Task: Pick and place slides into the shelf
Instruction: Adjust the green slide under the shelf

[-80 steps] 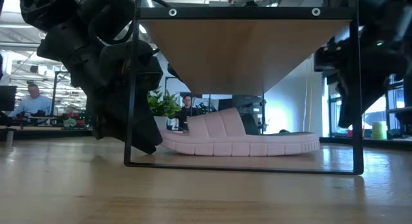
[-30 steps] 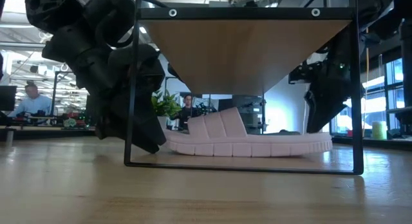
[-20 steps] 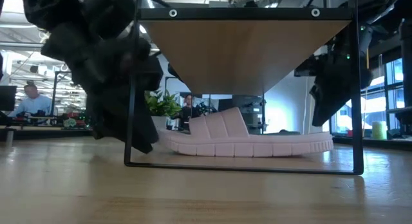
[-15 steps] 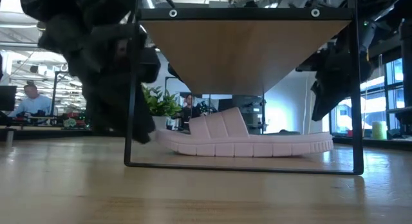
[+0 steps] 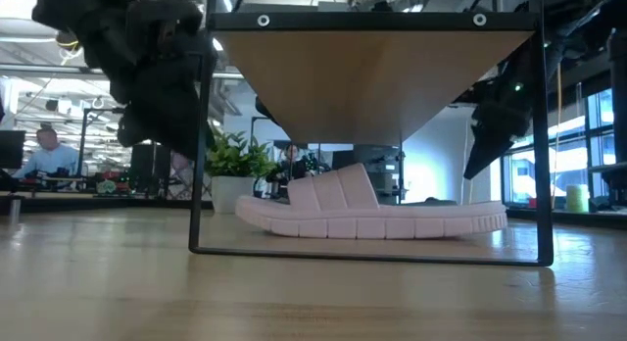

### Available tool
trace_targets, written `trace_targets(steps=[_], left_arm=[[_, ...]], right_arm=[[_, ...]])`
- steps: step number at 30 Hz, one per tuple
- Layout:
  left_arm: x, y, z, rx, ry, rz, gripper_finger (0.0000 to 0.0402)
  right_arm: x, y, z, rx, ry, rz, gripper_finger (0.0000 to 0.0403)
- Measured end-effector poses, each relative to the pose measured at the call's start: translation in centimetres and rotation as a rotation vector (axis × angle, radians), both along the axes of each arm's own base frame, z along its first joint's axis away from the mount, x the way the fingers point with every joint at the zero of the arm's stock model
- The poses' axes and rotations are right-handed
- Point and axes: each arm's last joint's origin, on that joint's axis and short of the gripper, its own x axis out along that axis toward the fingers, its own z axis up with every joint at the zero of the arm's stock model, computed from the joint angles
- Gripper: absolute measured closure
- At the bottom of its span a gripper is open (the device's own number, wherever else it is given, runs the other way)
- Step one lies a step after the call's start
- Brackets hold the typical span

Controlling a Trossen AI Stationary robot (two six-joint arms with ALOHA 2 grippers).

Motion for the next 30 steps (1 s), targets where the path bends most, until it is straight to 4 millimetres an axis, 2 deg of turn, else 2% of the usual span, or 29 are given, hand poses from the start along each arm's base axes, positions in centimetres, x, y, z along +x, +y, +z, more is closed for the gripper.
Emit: trace_targets(steps=[3, 7, 13, 20, 30], left_arm=[[-0.3, 0.2, 0.9, 0.032, -0.039, 0.008, 0.0274], [-0.6, 0.3, 1.5, 0.039, -0.069, 0.020, 0.0274], [-0.7, 0.0, 1.6, 0.048, -0.075, 0.018, 0.0274], [-0.9, -0.6, 1.6, 0.080, -0.084, 0.017, 0.0274], [-1.0, -0.7, 1.5, 0.087, -0.071, 0.015, 0.0274]], right_arm=[[0.1, -1.4, -0.2, -0.014, 0.004, 0.020, 0.0273], [0.4, -2.9, -0.6, 0.011, -0.023, 0.148, 0.0273], [0.4, -5.1, -1.0, -0.003, -0.065, 0.163, 0.0273], [-0.5, -6.2, -2.8, 0.004, -0.040, 0.158, 0.0273], [-0.4, -6.5, -4.3, 0.049, -0.031, 0.167, 0.0273]])
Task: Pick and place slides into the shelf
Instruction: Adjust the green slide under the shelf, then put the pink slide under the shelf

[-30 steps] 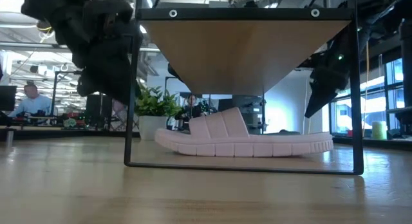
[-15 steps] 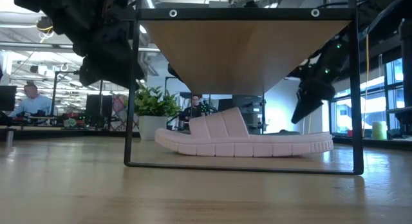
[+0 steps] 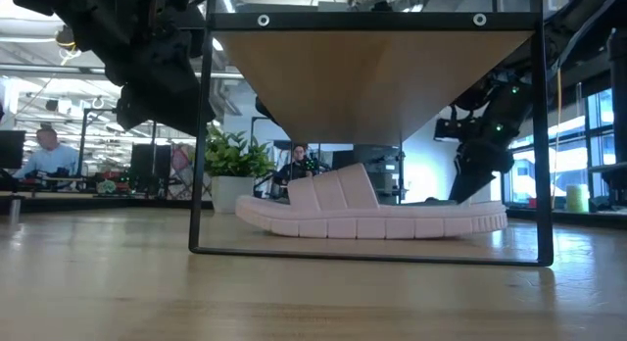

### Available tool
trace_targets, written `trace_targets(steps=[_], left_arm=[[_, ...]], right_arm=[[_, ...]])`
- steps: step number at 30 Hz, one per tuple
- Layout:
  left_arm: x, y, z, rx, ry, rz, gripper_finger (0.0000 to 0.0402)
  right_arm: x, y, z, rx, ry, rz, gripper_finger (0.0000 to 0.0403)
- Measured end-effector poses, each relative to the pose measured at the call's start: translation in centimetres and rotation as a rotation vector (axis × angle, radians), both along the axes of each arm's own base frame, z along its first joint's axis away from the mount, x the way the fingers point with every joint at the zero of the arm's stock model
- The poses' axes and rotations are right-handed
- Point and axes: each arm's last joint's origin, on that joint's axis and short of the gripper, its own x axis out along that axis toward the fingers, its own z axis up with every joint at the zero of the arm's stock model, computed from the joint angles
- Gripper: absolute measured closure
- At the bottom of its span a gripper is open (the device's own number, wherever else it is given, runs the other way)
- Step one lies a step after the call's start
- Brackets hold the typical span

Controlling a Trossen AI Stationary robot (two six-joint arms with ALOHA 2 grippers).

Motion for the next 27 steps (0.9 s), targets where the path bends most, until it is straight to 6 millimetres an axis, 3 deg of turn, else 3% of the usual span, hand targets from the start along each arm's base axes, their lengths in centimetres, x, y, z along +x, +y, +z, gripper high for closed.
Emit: trace_targets(steps=[8, 27], left_arm=[[0.00, 0.00, 0.00, 0.000, 0.000, 0.000, 0.0274], [0.03, 0.18, 0.04, 0.028, -0.011, 0.033, 0.0274]], right_arm=[[0.54, -0.35, -0.79, 0.000, -0.005, -0.001, 0.0273], [0.72, -0.33, -0.41, 0.015, -0.057, 0.013, 0.0273]])
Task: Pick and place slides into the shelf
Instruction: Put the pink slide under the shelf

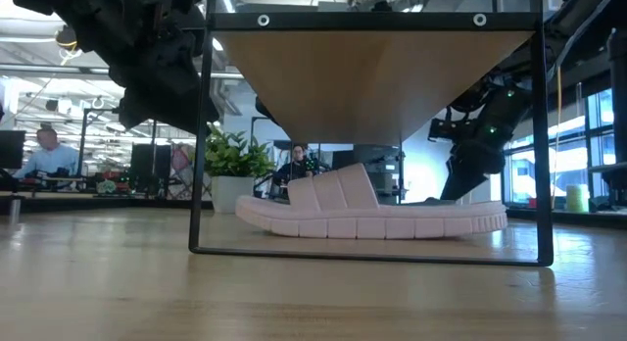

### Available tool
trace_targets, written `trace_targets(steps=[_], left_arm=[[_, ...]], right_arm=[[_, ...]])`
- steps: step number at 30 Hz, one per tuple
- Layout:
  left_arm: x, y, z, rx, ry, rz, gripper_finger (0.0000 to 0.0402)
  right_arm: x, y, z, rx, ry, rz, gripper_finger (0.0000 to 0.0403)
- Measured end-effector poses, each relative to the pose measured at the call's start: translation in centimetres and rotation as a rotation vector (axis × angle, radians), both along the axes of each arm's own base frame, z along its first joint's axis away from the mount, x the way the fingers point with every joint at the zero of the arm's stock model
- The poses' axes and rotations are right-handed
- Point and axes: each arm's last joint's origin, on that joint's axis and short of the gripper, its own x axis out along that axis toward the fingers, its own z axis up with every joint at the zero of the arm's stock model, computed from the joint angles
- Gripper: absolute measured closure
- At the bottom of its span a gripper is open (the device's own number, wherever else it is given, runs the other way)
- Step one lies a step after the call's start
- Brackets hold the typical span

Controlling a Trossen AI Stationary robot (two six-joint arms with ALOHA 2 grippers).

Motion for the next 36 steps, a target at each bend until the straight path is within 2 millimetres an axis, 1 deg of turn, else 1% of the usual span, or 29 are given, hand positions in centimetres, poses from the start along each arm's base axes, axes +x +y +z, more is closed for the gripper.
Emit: trace_targets(steps=[3, 6, 9, 13, 15, 17, 20, 25, 28, 30, 32, 36], left_arm=[[0.0, -0.1, 0.0, -0.016, 0.006, -0.018, 0.0274], [0.0, -0.3, -0.1, -0.045, 0.026, -0.095, 0.0274], [-0.1, -0.9, -0.1, -0.074, 0.055, -0.254, 0.0274], [-0.2, -2.4, 0.4, -0.054, 0.030, -0.574, 0.0274], [-0.1, -2.9, 1.1, -0.068, 0.013, -0.622, 0.0274], [0.2, -3.2, 2.1, -0.092, 0.026, -0.620, 0.0274], [-0.1, -3.5, 3.9, -0.100, 0.159, -0.585, 0.0274], [-1.6, -4.0, 7.5, -0.030, 0.362, -0.472, 0.0274], [-2.6, -4.6, 9.4, -0.028, 0.410, -0.405, 0.0274], [-3.3, -5.0, 9.8, -0.042, 0.445, -0.352, 0.0274], [-4.1, -5.5, 9.7, -0.071, 0.492, -0.296, 0.0274], [-5.5, -6.7, 8.3, -0.085, 0.658, -0.164, 0.0274]], right_arm=[[-0.1, 0.1, 0.7, 0.004, -0.032, -0.032, 0.0273], [-0.4, 0.3, 1.4, 0.033, -0.062, -0.086, 0.0273], [-0.7, 1.2, 2.3, 0.072, -0.082, -0.110, 0.0273], [-1.2, 2.7, 2.9, 0.214, -0.093, -0.160, 0.0273], [-1.4, 3.4, 3.1, 0.254, -0.083, -0.155, 0.0273], [-1.4, 4.2, 3.4, 0.266, -0.075, -0.132, 0.0273], [-1.5, 5.0, 3.8, 0.285, -0.081, -0.117, 0.0273], [-1.6, 6.0, 4.6, 0.304, -0.116, -0.111, 0.0273], [-1.6, 6.5, 4.9, 0.314, -0.136, -0.108, 0.0273], [-1.6, 6.7, 5.1, 0.319, -0.145, -0.106, 0.0273], [-1.5, 6.9, 5.2, 0.319, -0.152, -0.096, 0.0273], [-1.4, 7.2, 5.3, 0.318, -0.156, -0.078, 0.0273]])
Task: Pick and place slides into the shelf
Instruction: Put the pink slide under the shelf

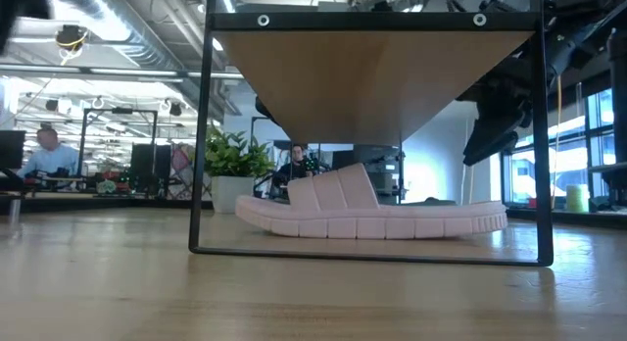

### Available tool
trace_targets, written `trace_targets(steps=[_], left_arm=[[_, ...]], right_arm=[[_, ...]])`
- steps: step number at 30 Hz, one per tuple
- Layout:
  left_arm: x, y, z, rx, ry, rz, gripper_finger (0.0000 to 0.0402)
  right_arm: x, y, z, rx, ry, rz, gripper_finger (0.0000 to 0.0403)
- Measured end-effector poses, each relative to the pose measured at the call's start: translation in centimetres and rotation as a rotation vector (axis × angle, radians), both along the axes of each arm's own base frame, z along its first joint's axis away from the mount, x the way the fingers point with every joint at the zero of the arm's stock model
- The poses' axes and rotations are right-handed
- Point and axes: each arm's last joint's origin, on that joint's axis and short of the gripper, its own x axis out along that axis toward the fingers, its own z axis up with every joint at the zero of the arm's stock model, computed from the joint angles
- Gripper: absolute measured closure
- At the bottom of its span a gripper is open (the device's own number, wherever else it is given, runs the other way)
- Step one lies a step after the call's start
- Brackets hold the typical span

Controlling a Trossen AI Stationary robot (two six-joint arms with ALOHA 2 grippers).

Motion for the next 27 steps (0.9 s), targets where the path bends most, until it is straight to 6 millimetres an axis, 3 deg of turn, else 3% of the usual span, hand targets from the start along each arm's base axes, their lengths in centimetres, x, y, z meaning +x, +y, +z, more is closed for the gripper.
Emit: trace_targets(steps=[5, 13, 27], left_arm=[[-0.7, -2.2, -2.0, 0.048, 0.148, 0.090, 0.0274], [0.0, -5.4, -4.7, 0.041, 0.147, 0.065, 0.0274], [1.0, -6.1, -6.3, 0.065, 0.159, 0.104, 0.0273]], right_arm=[[0.1, 0.2, 0.0, 0.007, 0.001, -0.007, 0.0273], [0.2, 0.2, 0.0, 0.002, -0.003, -0.014, 0.0273], [0.5, 0.1, 0.3, -0.016, -0.048, -0.014, 0.0273]])
